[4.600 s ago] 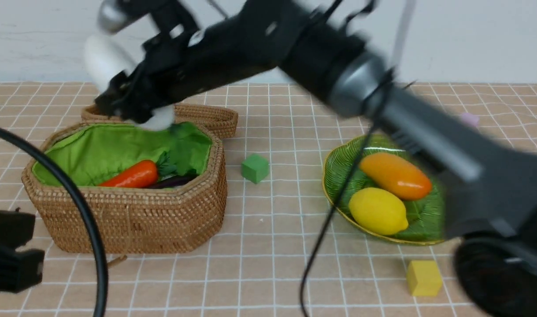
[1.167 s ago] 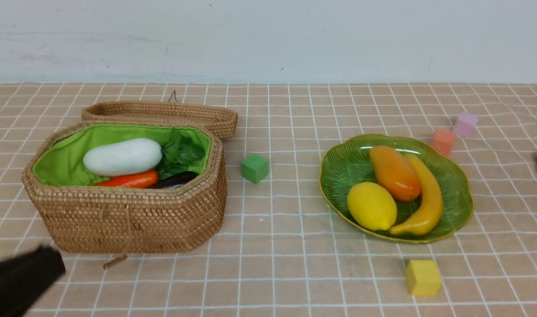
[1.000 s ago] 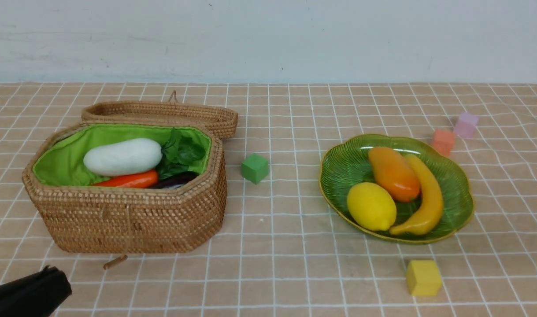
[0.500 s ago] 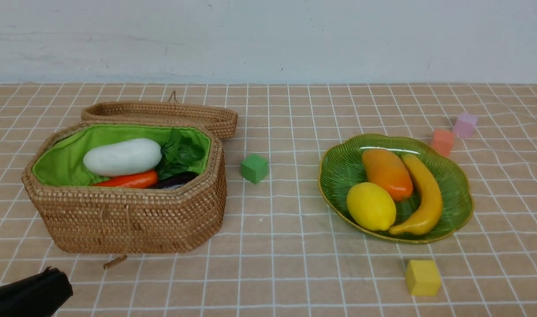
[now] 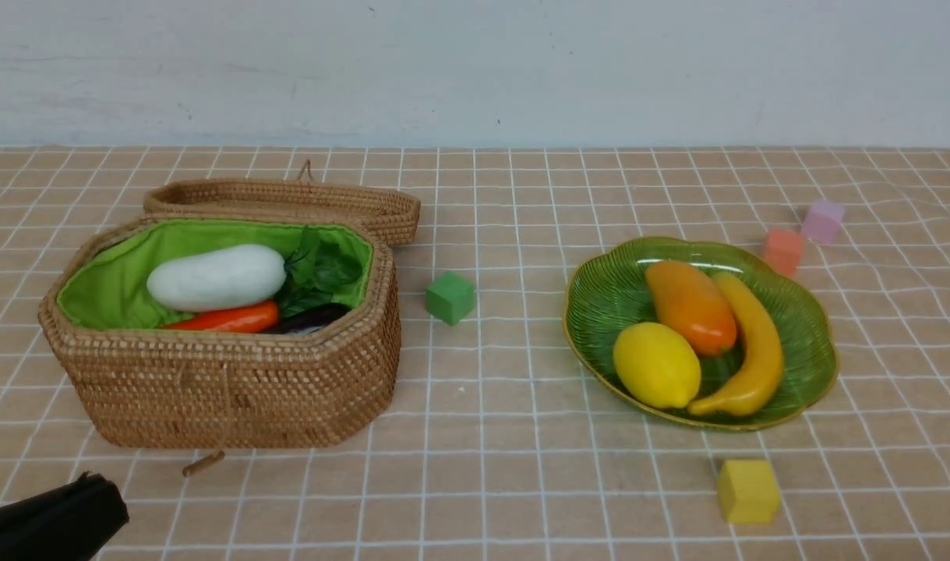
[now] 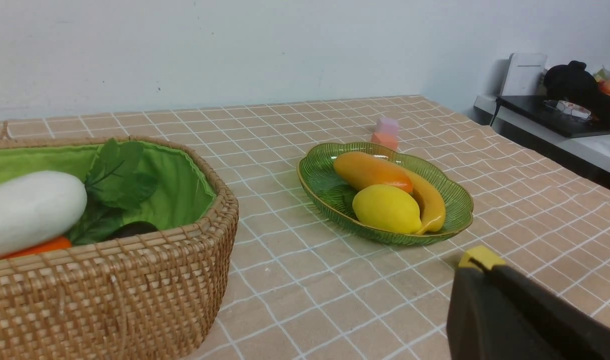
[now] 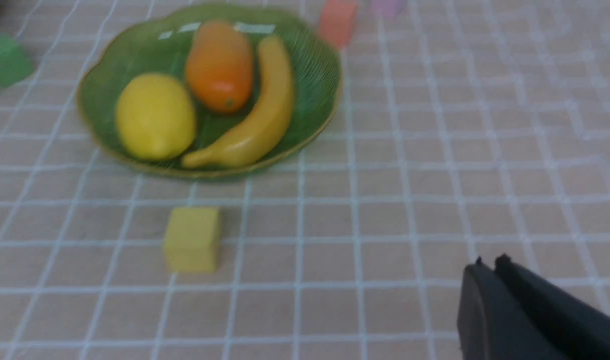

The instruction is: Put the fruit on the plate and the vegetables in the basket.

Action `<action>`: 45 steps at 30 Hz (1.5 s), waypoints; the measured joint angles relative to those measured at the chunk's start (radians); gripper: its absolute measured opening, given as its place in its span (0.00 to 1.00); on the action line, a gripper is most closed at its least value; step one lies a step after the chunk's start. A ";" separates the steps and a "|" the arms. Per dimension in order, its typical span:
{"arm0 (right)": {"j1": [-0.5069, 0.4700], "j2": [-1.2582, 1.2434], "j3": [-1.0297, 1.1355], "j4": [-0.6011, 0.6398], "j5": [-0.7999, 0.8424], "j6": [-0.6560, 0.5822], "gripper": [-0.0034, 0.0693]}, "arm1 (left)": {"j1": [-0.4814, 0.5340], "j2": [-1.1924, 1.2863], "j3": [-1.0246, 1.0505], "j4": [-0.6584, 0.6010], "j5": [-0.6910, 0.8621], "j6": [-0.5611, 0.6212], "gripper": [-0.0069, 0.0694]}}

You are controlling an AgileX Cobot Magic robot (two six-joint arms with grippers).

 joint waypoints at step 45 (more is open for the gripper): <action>-0.051 -0.180 0.446 0.142 -0.328 0.112 0.04 | 0.000 -0.002 0.000 0.000 -0.002 -0.001 0.11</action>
